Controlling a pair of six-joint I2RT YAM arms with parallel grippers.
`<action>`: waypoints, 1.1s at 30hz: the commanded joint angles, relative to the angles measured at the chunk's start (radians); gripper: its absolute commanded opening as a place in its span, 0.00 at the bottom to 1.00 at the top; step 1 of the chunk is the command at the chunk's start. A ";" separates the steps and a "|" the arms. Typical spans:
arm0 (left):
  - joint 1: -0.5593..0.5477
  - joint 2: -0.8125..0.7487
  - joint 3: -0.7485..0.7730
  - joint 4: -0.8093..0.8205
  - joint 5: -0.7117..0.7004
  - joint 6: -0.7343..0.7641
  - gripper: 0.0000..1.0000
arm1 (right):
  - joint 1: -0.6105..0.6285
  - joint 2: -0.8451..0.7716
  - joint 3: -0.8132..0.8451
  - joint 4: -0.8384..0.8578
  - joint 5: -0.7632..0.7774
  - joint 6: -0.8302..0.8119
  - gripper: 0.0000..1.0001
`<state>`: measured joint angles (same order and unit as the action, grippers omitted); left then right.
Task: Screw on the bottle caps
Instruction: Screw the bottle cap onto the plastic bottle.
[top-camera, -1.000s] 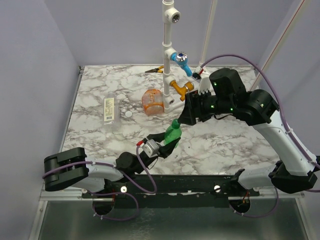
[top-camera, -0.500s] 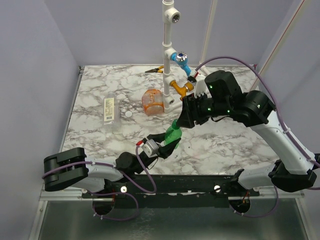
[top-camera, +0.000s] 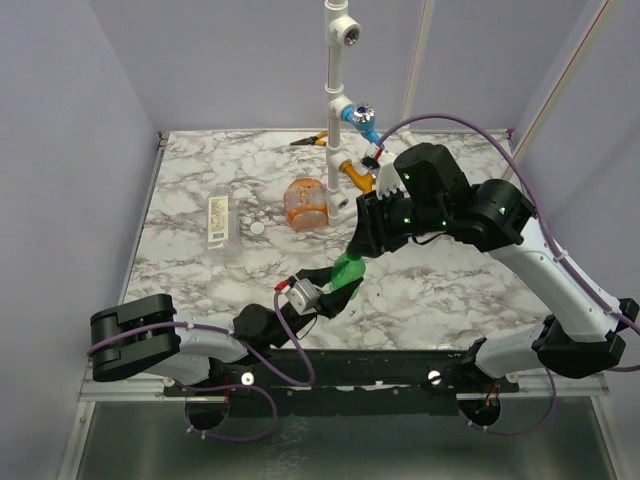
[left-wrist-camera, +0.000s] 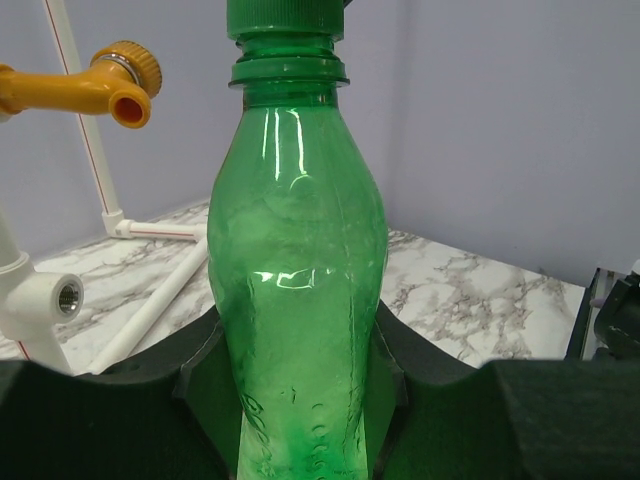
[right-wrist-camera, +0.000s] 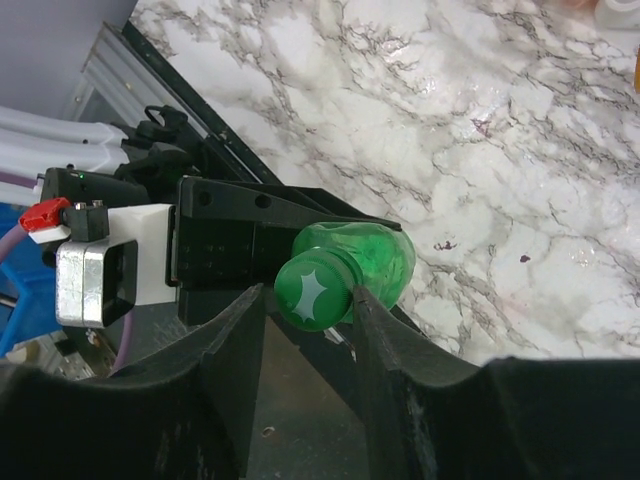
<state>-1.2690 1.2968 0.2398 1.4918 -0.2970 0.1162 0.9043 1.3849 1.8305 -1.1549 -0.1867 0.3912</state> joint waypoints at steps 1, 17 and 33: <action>0.004 0.015 0.013 0.041 0.027 -0.019 0.00 | 0.016 0.012 0.036 -0.031 0.034 -0.010 0.42; 0.003 -0.006 0.031 0.057 0.025 0.002 0.00 | 0.023 -0.012 -0.024 -0.032 0.085 0.042 0.38; 0.004 -0.015 0.060 0.008 0.017 0.007 0.00 | 0.022 -0.070 -0.106 0.045 0.129 0.132 0.35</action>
<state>-1.2690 1.2999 0.2550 1.4628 -0.2947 0.1207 0.9173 1.3308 1.7542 -1.1183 -0.0925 0.4866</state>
